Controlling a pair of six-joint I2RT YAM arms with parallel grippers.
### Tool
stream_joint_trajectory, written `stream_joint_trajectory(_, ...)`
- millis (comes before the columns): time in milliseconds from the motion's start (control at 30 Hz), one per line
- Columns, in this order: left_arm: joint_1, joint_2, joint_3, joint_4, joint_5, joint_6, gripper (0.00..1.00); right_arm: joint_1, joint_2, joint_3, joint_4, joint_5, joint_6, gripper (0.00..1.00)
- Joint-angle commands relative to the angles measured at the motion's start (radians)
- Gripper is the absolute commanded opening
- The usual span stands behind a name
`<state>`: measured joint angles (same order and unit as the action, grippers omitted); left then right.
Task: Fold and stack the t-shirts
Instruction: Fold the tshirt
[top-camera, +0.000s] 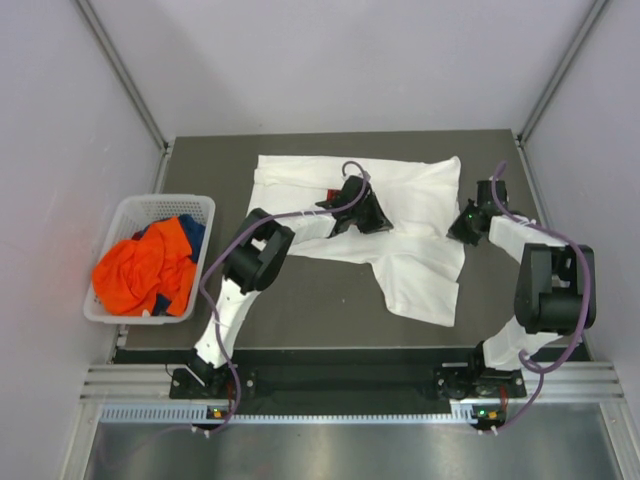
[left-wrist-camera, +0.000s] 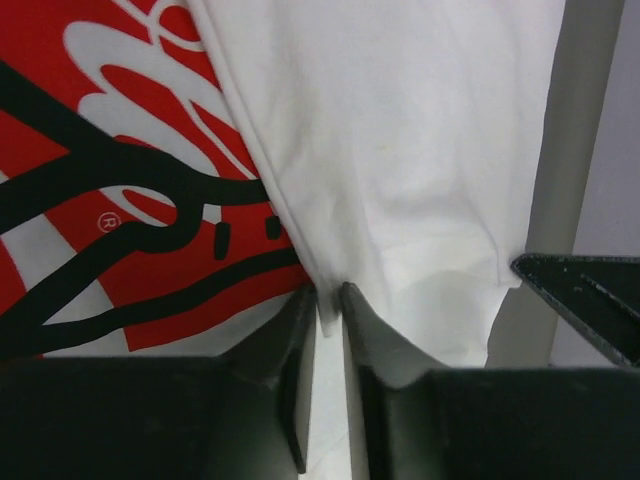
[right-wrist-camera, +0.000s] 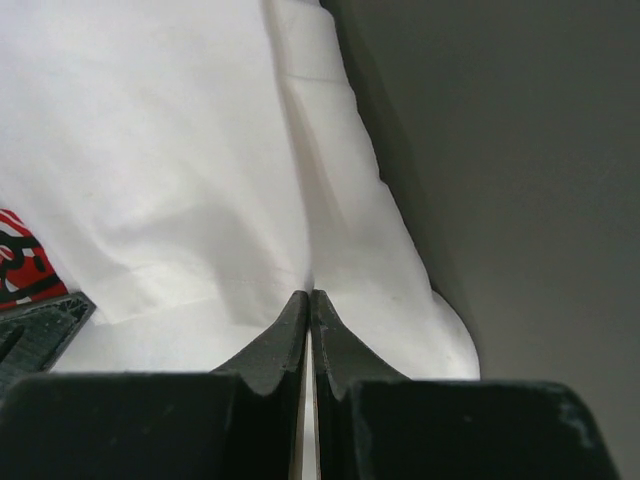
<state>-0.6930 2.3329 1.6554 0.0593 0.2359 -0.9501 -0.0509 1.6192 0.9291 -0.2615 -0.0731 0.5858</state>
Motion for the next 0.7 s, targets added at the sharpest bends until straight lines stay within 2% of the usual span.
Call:
stream_joint_trajectory(0,-0.007,0.009,0.044,0.001,-0.015,-0.004,0.11,-0.013,-0.047,-0.004,0.030,-0.008,-0.007,0.00)
stream_joint_trajectory(67,-0.005,0.008,0.066,-0.010,-0.012,-0.003,0.00,-0.015,-0.053,0.000,0.016,-0.008,-0.007,0.00)
stream_joint_trajectory(233,-0.007,-0.018,0.098,-0.055,-0.012,0.013,0.00,-0.029,-0.079,0.022,-0.030,0.002,-0.004,0.00)
stream_joint_trajectory(400,-0.005,-0.052,0.132,-0.176,-0.050,0.062,0.00,-0.037,-0.116,0.019,-0.071,-0.002,-0.006,0.00)
stream_joint_trajectory(667,-0.003,-0.066,0.112,-0.254,-0.070,0.100,0.00,-0.037,-0.160,-0.044,-0.079,-0.025,0.022,0.00)
